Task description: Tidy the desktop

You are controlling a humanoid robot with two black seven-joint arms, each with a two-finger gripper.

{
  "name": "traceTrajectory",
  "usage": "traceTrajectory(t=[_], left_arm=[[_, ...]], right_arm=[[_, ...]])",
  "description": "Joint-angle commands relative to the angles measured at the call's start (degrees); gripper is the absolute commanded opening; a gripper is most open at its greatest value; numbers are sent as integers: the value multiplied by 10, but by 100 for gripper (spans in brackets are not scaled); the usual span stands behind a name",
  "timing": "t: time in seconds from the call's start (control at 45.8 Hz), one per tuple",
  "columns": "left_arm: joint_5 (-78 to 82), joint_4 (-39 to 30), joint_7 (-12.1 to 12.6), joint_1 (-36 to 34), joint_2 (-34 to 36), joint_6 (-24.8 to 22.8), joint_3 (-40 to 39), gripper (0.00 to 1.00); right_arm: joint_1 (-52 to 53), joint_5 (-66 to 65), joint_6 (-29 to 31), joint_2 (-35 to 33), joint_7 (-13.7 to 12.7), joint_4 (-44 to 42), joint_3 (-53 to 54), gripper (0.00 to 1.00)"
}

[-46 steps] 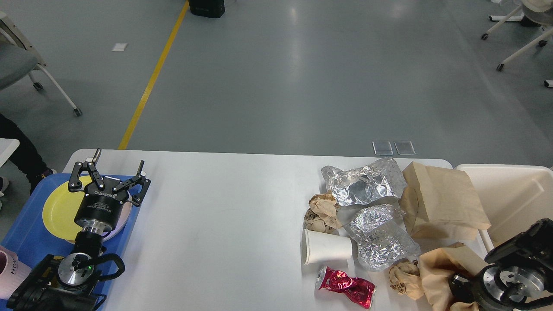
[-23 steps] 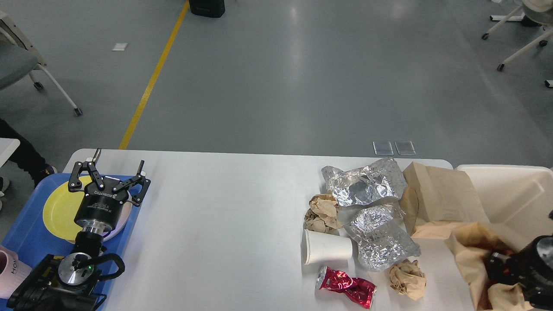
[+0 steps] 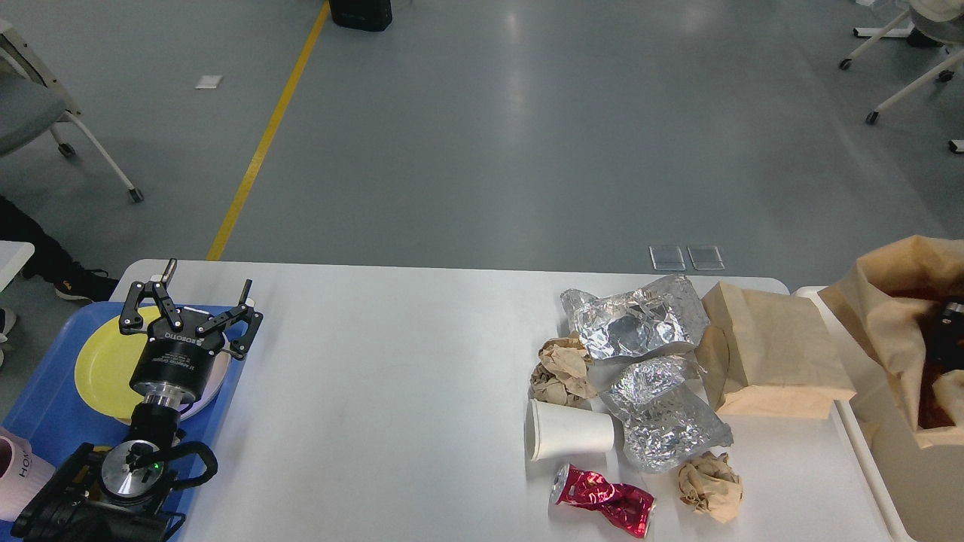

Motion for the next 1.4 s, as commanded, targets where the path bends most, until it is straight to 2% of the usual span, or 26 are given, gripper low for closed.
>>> traceTrajectory(t=[0.0, 0.175, 0.306, 0.393, 0.502, 0.546, 0.677, 0.852, 0.983, 1.179, 1.376], left_arm=[[0, 0, 0, 0, 0, 0, 0, 97], [0, 0, 0, 0, 0, 0, 0, 97], [0, 0, 0, 0, 0, 0, 0, 97], [0, 0, 0, 0, 0, 0, 0, 97], [0, 0, 0, 0, 0, 0, 0, 97], [0, 0, 0, 0, 0, 0, 0, 97], [0, 0, 0, 0, 0, 0, 0, 97], [0, 0, 0, 0, 0, 0, 0, 97], [0, 0, 0, 1, 0, 0, 0, 97], [0, 0, 0, 0, 0, 0, 0, 97], [0, 0, 0, 0, 0, 0, 0, 97]], right_arm=[[0, 0, -6, -9, 0, -3, -2, 0], [-32, -25, -43, -70, 0, -45, -4, 0], [-119, -40, -81, -147, 0, -144, 17, 0], [-236, -39, -109, -200, 1, -252, 81, 0], [-409, -37, -124, -209, 0, -364, 194, 0], [-500, -37, -124, -206, 0, -427, 261, 0], [-655, -31, -138, -178, -1, -562, 355, 0], [-897, -23, -179, -70, -6, -803, 481, 0], [-1022, -25, -206, 1, -11, -956, 530, 0], [-1081, -23, -297, 34, -19, -983, 537, 0], [-1100, -23, -313, 45, -20, -984, 538, 0]])
